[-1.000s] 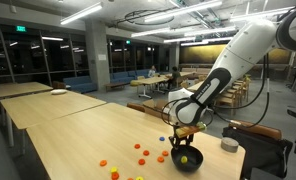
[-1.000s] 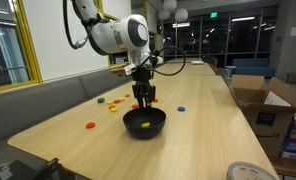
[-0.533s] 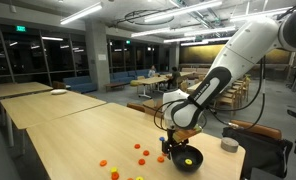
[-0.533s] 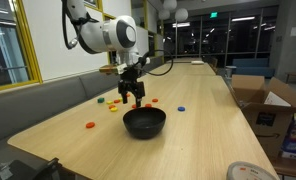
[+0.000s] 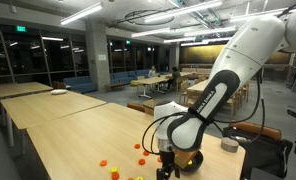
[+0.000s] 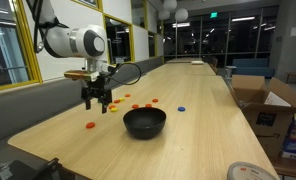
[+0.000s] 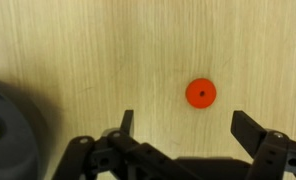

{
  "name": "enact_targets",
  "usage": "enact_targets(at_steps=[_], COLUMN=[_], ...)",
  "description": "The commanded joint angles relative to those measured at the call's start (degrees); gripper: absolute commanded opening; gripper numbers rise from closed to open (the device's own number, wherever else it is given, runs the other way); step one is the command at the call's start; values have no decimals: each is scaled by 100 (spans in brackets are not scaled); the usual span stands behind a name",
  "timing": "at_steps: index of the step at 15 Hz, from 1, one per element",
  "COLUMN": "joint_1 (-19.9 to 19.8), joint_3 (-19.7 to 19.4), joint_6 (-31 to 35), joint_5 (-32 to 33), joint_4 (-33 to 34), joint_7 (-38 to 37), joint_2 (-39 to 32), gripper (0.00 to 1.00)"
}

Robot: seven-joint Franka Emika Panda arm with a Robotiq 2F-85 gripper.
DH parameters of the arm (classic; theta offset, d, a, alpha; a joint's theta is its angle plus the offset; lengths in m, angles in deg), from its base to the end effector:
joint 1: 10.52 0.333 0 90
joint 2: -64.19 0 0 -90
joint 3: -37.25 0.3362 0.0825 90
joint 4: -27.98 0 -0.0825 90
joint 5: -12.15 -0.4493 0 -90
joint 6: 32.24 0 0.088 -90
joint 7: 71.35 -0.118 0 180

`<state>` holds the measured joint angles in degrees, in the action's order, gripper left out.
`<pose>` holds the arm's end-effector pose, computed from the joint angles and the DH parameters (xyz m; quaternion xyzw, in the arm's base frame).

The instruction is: Put the circles inside the black bowl.

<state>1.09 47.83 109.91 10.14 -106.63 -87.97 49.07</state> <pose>0.4959 0.2075 0.1635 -0.9968 -0.0324 0.0718 0.0107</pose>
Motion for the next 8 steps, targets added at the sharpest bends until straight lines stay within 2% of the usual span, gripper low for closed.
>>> enact_targets(at_steps=[1,4,8], joint_1=[-11,-23,19], joint_3=[202,277,253], joint_6=[591,990,1388], joint_5=[-455,-638,-564], joint_4=[-239,-356,-439], joint_7=[608,865,899], joint_2=[-70,-264,-539], gripper=[100,100,100])
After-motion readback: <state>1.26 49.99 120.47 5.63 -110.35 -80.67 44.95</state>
